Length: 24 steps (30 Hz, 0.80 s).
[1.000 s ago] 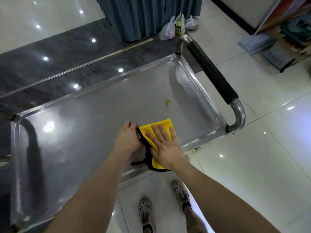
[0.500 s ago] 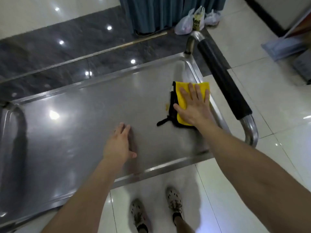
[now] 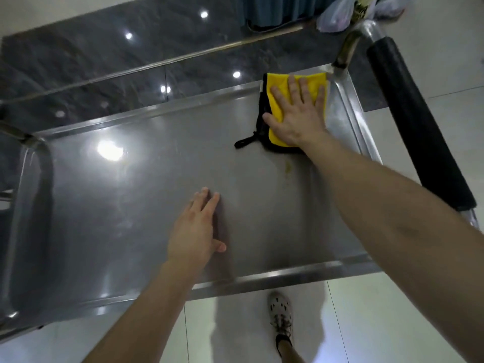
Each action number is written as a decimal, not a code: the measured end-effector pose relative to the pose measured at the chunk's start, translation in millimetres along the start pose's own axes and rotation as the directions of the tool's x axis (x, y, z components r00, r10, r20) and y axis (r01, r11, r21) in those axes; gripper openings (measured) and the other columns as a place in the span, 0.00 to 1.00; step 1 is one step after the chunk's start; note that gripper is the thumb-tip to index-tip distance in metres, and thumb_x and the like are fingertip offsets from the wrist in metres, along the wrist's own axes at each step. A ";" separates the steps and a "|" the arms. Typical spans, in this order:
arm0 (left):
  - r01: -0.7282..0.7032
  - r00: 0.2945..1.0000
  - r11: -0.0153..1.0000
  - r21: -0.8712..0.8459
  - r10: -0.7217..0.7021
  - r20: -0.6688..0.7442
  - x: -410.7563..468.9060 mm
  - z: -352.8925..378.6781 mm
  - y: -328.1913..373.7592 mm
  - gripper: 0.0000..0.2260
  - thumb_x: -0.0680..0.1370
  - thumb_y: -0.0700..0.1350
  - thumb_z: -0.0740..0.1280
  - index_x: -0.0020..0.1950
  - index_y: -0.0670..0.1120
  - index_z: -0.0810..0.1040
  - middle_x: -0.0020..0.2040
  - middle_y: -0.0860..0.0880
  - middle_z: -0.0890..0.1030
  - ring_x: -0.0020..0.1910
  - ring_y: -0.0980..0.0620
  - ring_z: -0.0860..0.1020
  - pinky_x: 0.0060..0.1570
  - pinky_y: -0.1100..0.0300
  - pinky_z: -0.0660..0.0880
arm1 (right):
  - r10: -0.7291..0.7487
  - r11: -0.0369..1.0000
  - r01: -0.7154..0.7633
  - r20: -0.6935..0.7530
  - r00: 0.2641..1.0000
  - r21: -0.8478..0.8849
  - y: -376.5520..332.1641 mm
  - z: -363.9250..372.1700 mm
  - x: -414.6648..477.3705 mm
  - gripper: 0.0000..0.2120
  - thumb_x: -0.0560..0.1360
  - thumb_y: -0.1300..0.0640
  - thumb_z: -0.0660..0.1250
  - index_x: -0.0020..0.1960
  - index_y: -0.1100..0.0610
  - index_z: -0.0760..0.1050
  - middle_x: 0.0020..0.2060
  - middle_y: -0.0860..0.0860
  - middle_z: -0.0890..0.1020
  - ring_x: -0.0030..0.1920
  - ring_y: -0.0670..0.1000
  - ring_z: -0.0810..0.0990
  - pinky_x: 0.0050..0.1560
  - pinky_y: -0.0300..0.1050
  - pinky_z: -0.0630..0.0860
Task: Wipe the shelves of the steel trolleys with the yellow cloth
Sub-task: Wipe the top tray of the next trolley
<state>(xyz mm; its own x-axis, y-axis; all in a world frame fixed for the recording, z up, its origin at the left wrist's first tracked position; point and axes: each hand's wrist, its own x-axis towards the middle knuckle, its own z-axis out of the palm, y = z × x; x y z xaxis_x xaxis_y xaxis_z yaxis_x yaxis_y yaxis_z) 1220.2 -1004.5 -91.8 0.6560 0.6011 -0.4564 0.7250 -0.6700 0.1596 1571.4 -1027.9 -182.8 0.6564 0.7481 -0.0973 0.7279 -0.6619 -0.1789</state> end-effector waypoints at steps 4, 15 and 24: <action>-0.007 1.000 1.000 0.022 0.007 0.012 0.8 -2.0 1.3 0.59 0.67 0.55 0.86 0.89 0.54 0.54 0.89 0.53 0.49 0.87 0.47 0.55 0.81 0.48 0.64 | -0.073 0.997 0.072 -0.037 0.997 -0.015 -15.3 7.3 -52.8 0.39 0.79 0.25 0.45 0.87 0.40 0.50 0.87 0.54 0.49 0.87 0.59 0.43 0.80 0.74 0.40; -0.003 1.000 0.999 0.033 0.002 0.027 0.7 -3.3 2.3 0.60 0.64 0.52 0.88 0.88 0.51 0.56 0.89 0.50 0.53 0.86 0.45 0.57 0.80 0.48 0.63 | -0.081 0.992 0.104 -0.279 0.957 0.068 -74.7 53.2 -254.4 0.35 0.83 0.35 0.58 0.86 0.46 0.58 0.87 0.55 0.51 0.87 0.61 0.47 0.80 0.76 0.49; 0.000 0.997 0.998 0.070 -0.006 0.081 -15.3 -0.2 -6.5 0.60 0.64 0.53 0.88 0.88 0.50 0.57 0.89 0.47 0.54 0.86 0.42 0.57 0.80 0.41 0.64 | -0.128 0.987 0.140 -0.133 0.983 0.081 -52.3 34.4 -300.8 0.33 0.84 0.41 0.59 0.86 0.44 0.57 0.87 0.50 0.53 0.87 0.56 0.46 0.82 0.71 0.49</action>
<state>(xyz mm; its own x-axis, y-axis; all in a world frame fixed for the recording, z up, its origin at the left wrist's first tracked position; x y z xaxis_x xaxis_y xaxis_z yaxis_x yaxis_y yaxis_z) 1205.5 -1009.3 -85.7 0.6324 0.5677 -0.5270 0.7086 -0.6989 0.0975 1329.0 -1216.7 -177.9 0.5781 0.8139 0.0579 0.7942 -0.5449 -0.2690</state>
